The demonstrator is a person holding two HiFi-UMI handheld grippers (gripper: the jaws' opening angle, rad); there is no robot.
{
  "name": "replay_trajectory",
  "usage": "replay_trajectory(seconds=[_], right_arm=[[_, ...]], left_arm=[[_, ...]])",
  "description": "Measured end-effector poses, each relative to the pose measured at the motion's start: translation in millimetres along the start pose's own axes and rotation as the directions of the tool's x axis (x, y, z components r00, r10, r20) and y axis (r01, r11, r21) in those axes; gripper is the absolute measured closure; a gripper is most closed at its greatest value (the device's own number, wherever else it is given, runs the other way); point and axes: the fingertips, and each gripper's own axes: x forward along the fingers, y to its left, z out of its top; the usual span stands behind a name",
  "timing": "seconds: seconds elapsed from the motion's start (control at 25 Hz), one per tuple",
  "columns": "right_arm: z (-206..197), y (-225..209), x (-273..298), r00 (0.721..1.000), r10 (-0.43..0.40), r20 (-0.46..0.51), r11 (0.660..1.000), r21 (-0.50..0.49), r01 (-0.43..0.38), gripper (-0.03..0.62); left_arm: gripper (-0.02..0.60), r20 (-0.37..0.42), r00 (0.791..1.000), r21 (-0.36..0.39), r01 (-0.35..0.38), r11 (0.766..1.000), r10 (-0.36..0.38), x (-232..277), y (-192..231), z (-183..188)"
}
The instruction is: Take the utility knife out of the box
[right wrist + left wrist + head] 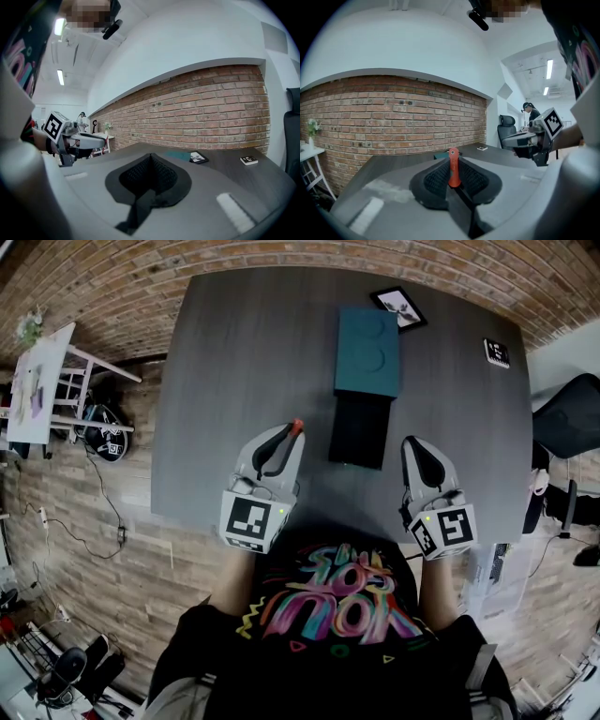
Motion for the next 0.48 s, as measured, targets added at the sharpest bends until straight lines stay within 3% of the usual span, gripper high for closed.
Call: replay_trajectory(seconds=[0.12,0.48], right_arm=[[-0.5,0.0,-0.4,1.000,-0.003,-0.006,1.000,0.007,0.003,0.595],[-4.5,-1.7,-1.4,1.000,0.001,-0.005,1.000,0.027,-0.001,0.595]], left_arm=[[0.525,-0.005,1.000,-0.041,-0.006,0.999,0.005,-1.0,-1.4,0.4],[0.525,-0.006,1.000,0.009,0.008,1.000,-0.008,4.3,-2.2,-1.7]])
